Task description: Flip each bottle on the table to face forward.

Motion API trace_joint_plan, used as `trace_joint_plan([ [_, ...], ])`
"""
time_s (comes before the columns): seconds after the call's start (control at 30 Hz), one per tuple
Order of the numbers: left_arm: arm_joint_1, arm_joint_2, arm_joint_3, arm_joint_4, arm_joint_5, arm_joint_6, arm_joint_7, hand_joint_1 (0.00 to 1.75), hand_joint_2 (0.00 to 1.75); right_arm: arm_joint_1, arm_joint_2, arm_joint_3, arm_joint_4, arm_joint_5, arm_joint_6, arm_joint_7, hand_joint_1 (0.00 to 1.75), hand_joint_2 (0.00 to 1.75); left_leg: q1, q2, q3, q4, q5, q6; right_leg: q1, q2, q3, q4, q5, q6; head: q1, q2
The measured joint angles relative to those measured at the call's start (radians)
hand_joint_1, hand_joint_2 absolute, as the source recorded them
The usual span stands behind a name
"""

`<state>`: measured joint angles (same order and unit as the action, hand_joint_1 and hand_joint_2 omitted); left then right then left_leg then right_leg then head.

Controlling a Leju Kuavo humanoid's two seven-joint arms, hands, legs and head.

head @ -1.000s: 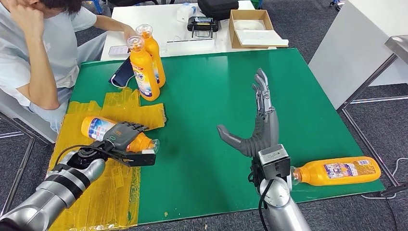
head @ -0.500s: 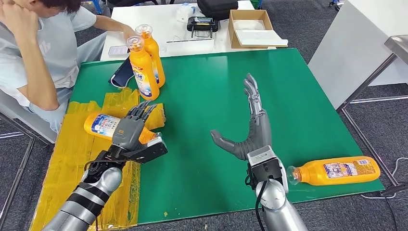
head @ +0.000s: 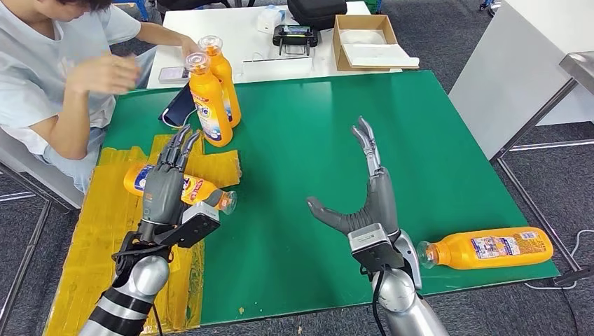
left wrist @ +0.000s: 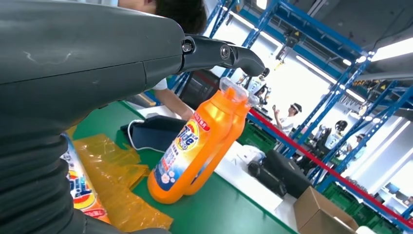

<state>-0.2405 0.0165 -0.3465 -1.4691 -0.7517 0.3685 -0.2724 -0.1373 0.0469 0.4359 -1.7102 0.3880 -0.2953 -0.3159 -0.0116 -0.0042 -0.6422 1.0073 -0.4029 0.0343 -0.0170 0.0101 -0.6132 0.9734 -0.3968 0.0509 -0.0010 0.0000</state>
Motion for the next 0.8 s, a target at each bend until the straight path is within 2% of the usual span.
trace_joint_plan([
  [0.57, 0.008, -0.003, 0.011, -0.019, 0.007, 0.002, -0.006, 0.0, 1.75, 0.002, -0.004, 0.001, 0.0, 0.01, -0.003, 0.0, 0.0, 1.75, 0.0, 0.0, 0.0, 0.0, 0.0, 0.0, 0.0, 0.0, 0.0, 0.0, 0.0, 0.0, 0.0, 0.0],
  [0.67, 0.023, -0.006, 0.019, -0.04, 0.06, 0.022, -0.048, 0.0, 1.75, 0.004, -0.013, 0.005, -0.002, 0.091, -0.013, 0.006, 0.0, 1.75, 0.0, 0.0, 0.0, 0.0, 0.0, 0.0, 0.0, 0.0, 0.0, 0.0, 0.0, 0.0, 0.0, 0.0],
  [0.8, 0.085, -0.011, 0.045, -0.138, 0.18, 0.007, -0.106, 0.0, 1.75, 0.041, -0.066, 0.016, -0.029, 0.267, -0.001, 0.031, 0.0, 1.75, 0.0, -0.001, 0.0, 0.0, -0.001, 0.0, 0.0, 0.0, 0.0, 0.0, 0.0, 0.0, 0.0, 0.0],
])
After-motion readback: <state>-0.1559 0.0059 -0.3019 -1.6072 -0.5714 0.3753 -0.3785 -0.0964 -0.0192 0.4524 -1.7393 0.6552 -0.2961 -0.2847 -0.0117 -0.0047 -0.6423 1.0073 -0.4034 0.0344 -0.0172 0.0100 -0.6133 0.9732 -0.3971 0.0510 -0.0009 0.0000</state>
